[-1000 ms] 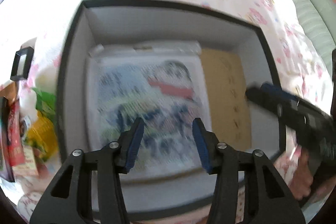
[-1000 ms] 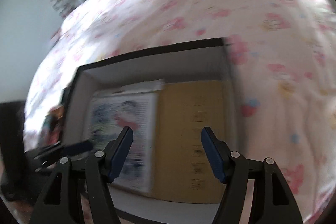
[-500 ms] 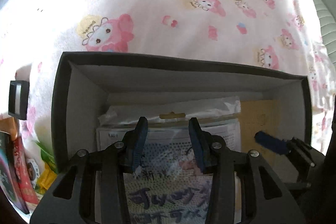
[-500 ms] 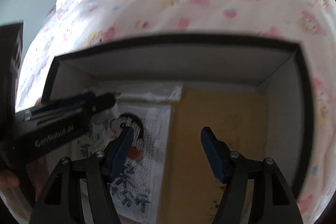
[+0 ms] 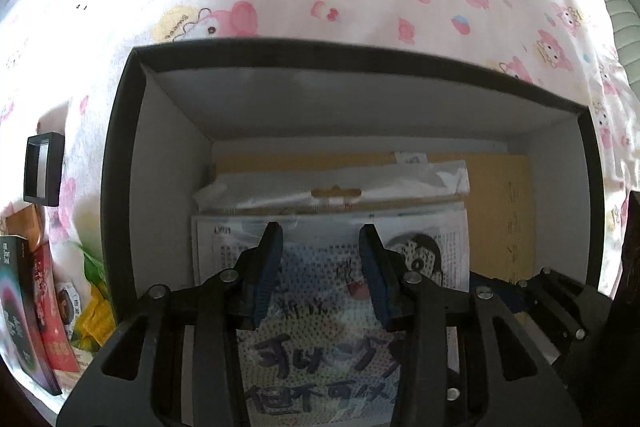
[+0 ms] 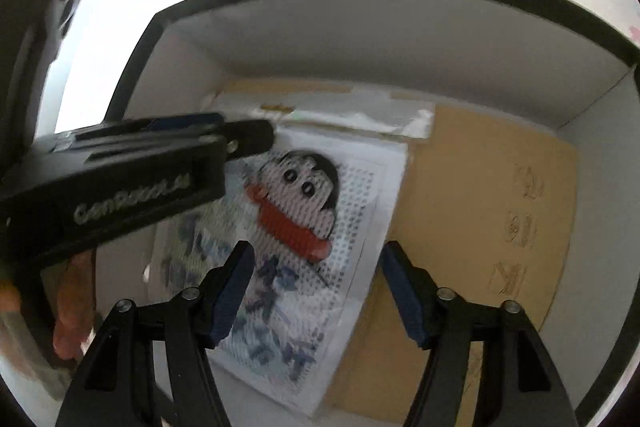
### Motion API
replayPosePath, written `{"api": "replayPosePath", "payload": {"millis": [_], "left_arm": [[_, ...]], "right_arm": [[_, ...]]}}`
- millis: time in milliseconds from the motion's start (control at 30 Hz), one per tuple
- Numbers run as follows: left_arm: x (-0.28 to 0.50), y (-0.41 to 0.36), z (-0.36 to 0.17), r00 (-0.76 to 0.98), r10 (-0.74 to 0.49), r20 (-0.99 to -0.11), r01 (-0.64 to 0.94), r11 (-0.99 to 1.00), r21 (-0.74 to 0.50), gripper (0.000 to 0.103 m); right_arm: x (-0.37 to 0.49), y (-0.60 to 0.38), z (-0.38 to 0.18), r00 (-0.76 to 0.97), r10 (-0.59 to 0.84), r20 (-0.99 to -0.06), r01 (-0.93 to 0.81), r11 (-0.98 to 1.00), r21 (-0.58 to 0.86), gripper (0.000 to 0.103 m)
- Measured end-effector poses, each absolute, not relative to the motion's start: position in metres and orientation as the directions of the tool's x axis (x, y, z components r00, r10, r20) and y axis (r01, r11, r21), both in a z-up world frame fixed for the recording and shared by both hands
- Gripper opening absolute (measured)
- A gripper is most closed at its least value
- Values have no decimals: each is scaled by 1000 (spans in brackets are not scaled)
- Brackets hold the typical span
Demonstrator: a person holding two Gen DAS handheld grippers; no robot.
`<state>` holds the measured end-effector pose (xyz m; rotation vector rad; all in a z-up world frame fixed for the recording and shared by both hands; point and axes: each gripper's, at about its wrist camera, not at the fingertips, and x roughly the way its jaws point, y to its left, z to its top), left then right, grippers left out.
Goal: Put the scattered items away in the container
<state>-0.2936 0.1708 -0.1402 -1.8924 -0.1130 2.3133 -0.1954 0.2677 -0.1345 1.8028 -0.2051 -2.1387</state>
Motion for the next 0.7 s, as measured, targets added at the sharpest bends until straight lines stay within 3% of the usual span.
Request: {"api": "replayPosePath", "payload": {"millis": [133,467,700], "left_arm": [[-281,171,-134,-222,198,-955,-78,-980,-185,40],[-213,198,-115,-237,272,-933,-151,-959,-241,41],[-186,242,-130,-153,273,-950,-262,-938,-227,41]], "right_arm": [[-189,285,-127,-167,-342,-925,126,-938,324,65],[-144,347,-53,-507,-130,-852,-59,-981,185,60],[-120,351,-45,-534,-113,-838,-100,-976,195,61]]}}
